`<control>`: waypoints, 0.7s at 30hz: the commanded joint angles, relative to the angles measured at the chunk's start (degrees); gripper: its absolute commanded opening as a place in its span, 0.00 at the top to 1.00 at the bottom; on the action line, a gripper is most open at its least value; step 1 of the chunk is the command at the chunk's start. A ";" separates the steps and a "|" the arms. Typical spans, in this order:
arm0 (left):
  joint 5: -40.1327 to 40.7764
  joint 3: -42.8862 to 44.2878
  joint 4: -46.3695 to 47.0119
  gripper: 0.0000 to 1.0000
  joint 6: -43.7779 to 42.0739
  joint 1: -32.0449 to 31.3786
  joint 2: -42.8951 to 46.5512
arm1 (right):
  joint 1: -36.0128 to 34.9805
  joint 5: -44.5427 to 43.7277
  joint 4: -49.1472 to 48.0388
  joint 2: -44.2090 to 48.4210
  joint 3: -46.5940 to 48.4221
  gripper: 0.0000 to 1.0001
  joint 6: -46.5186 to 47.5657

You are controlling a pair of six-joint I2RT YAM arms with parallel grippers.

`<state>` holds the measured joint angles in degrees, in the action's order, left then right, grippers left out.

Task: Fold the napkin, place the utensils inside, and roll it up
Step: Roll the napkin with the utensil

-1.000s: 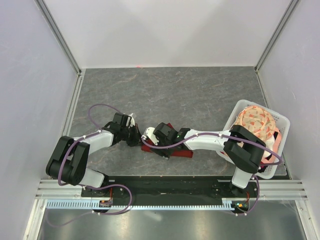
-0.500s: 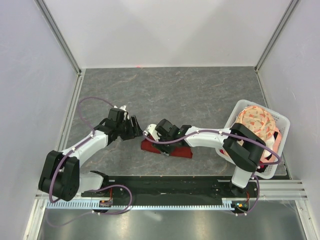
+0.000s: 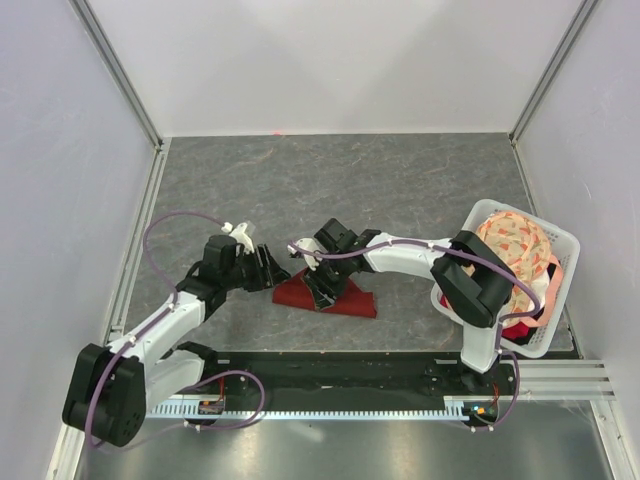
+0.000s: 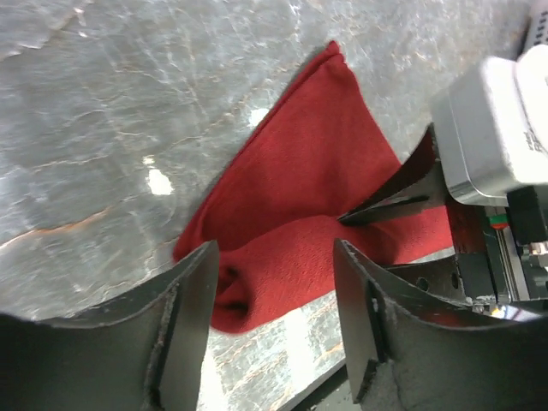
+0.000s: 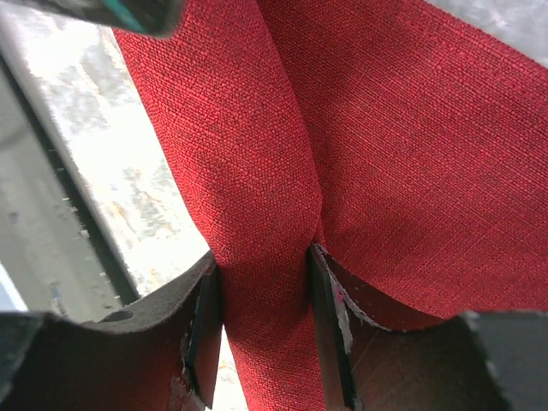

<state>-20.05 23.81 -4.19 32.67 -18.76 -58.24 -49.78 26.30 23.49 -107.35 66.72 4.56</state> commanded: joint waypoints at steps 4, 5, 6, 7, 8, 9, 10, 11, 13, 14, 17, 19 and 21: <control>-4.99 -0.35 5.42 0.51 0.56 -0.04 -6.08 | 1.00 5.42 9.38 -6.11 0.78 0.51 -0.07; -4.91 -0.26 5.42 0.53 0.56 -0.13 -6.62 | 1.17 5.77 9.56 -6.38 1.04 0.51 -0.07; -4.82 -0.26 5.33 0.59 0.91 -0.05 -7.32 | 1.44 6.56 9.74 -6.47 1.22 0.51 -0.07; -4.82 -0.17 5.15 0.62 1.17 -0.13 -7.76 | 1.53 6.74 10.00 -6.64 1.40 0.51 -0.34; -4.73 -0.17 4.89 0.64 1.26 -0.05 -8.64 | 2.05 6.92 10.00 -6.90 1.48 0.51 -0.51; -4.64 -0.17 4.71 0.68 1.61 -0.04 -8.91 | 2.23 7.18 10.09 -7.08 1.57 0.50 -0.69; -4.82 -0.26 4.54 0.70 1.70 -0.04 -9.17 | 2.49 7.18 10.18 -7.43 1.75 0.51 -0.78; -4.73 -0.35 4.54 0.71 1.70 -0.13 -9.70 | 2.67 7.09 10.35 -7.52 1.84 0.50 -0.78; -4.47 -0.35 2.54 0.72 1.79 -0.04 -9.79 | 2.93 6.74 10.53 -8.05 2.10 0.51 -0.87; -4.03 -0.26 1.91 0.72 1.87 -0.13 -9.79 | 3.11 6.57 10.62 -8.14 2.27 0.51 -0.87; -3.33 -0.43 0.85 0.69 1.79 -0.04 -9.44 | 3.11 6.30 10.88 -8.49 2.63 0.51 -0.78; -2.63 -0.43 0.32 0.68 1.70 -0.05 -9.00 | 3.11 6.04 10.88 -8.66 2.63 0.50 -0.86; -2.10 -0.35 -0.29 0.66 1.61 -0.05 -8.82 | 3.20 5.60 10.88 -8.75 2.54 0.50 -0.87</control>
<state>-22.92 23.59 -2.76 33.41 -18.76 -67.85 -46.44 37.26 29.30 -112.25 71.05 2.74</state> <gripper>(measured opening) 0.328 0.492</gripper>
